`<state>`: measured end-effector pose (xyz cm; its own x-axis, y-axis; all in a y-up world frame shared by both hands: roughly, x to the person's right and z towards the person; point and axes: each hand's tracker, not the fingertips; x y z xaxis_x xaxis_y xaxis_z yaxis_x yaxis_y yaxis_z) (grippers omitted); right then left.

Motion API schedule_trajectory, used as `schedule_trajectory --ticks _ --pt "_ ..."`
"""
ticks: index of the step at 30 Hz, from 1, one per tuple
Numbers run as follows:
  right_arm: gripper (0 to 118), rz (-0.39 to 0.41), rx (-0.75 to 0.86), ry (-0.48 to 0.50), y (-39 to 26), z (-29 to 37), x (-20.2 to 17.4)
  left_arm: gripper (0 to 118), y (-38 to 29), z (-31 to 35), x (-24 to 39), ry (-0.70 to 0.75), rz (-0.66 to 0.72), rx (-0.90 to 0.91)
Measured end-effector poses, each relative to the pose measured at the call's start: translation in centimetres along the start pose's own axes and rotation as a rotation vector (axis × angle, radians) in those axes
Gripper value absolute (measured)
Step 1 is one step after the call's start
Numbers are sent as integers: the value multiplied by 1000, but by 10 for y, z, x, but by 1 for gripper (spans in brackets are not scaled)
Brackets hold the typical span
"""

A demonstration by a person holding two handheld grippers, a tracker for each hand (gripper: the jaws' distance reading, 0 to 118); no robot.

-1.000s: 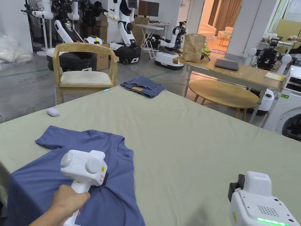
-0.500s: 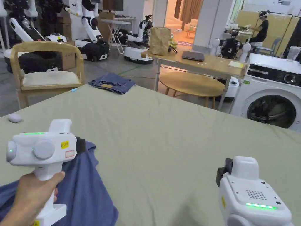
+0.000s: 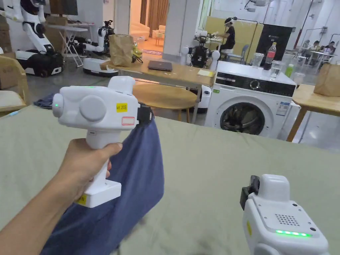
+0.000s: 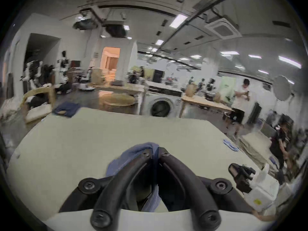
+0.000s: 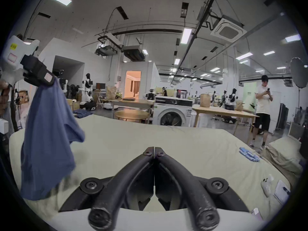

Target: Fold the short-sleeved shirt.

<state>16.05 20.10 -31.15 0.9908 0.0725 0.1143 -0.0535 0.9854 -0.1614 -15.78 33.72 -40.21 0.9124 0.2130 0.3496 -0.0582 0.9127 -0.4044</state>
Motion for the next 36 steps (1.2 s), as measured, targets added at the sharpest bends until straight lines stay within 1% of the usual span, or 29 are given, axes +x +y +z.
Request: schedule_trajectory --ticks 7,10,13,18,22,23,24,25,26,27,28,29,33,34,35,36 --pt "0 -6 5 -164 -4 21 75 0 -18 -89 128 -262 -75 -94" --pt "0 -5 -4 -222 -9 29 103 0 -42 -116 171 -377 -73 -152" --pt "0 -14 -24 -268 -15 36 126 0 -75 -132 205 -449 -99 -213" --pt "0 -33 -50 -308 -26 40 151 0 -127 -147 229 -490 -113 -327" --pt "0 -38 -68 -316 -30 41 156 0 -146 -150 226 -487 -81 -363" --pt "0 -39 -71 -314 -30 41 155 6 -147 -150 224 -486 -75 -368" --pt "0 -42 -75 -310 -30 40 154 17 -147 -148 221 -483 -64 -370" --pt "0 -44 -76 -306 -30 39 153 24 -146 -146 217 -484 -58 -371" --pt "0 -44 -74 -300 -30 38 151 28 -144 -143 212 -483 -52 -367" --pt "0 -44 -72 -295 -29 39 147 38 -143 -139 208 -471 -51 -360" --pt "0 -46 -69 -287 -27 38 144 53 -141 -134 202 -452 -57 -343" --pt "0 -48 -65 -278 -25 37 141 51 -139 -127 196 -439 -59 -311" --pt "0 -51 -49 -238 -18 34 125 50 -138 -98 166 -312 -77 -204" --pt "0 -53 -44 -223 -17 33 121 44 -140 -89 157 -284 -68 -168" --pt "0 -53 -41 -213 -17 33 116 34 -143 -81 148 -259 -64 -135" --pt "0 -49 -38 -203 -16 32 111 20 -145 -73 139 -227 -62 -116"
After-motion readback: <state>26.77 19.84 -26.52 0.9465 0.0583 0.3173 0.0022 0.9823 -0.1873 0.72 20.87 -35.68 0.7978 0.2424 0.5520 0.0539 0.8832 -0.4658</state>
